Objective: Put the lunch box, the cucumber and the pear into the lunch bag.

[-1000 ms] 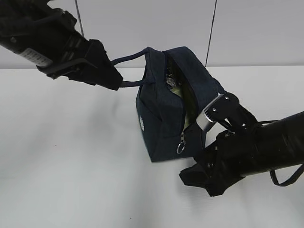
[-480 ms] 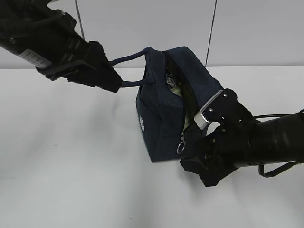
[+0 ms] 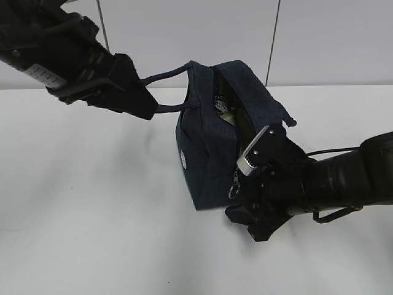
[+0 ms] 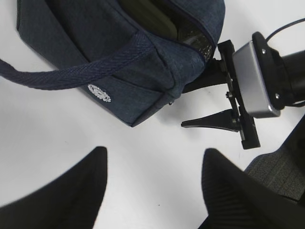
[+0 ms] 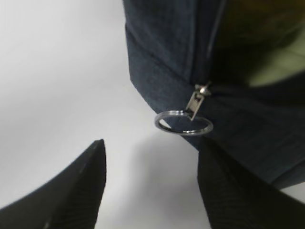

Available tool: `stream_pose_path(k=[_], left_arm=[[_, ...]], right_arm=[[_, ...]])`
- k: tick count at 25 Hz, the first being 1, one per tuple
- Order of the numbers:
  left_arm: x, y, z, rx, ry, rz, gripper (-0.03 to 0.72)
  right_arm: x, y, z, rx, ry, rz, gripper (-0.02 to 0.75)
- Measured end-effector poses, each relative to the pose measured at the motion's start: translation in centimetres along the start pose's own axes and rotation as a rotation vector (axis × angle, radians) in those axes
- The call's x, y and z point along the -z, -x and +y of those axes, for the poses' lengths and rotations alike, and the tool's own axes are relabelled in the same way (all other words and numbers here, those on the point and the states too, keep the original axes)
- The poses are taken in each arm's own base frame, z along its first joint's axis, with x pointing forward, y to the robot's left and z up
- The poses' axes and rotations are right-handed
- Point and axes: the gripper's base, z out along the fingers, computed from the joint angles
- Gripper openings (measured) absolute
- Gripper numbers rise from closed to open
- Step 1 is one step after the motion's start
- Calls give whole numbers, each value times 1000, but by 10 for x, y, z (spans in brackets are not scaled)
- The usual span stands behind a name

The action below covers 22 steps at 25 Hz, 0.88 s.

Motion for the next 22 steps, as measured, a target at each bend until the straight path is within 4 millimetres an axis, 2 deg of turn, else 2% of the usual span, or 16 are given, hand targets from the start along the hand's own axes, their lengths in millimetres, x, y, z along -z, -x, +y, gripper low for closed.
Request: stream_pose_path(k=[6,14,22], left_arm=[[0,0,0,-2,2,1,434],[0,0,0,-3,3,1,434],[0,0,0,-4,3,2,434]], right_arm=[[-1,5,-4,22,-13,-9,450],[-14,4,-9,16,5,-1,450],[-15,11,-11,24,13,-34,445]])
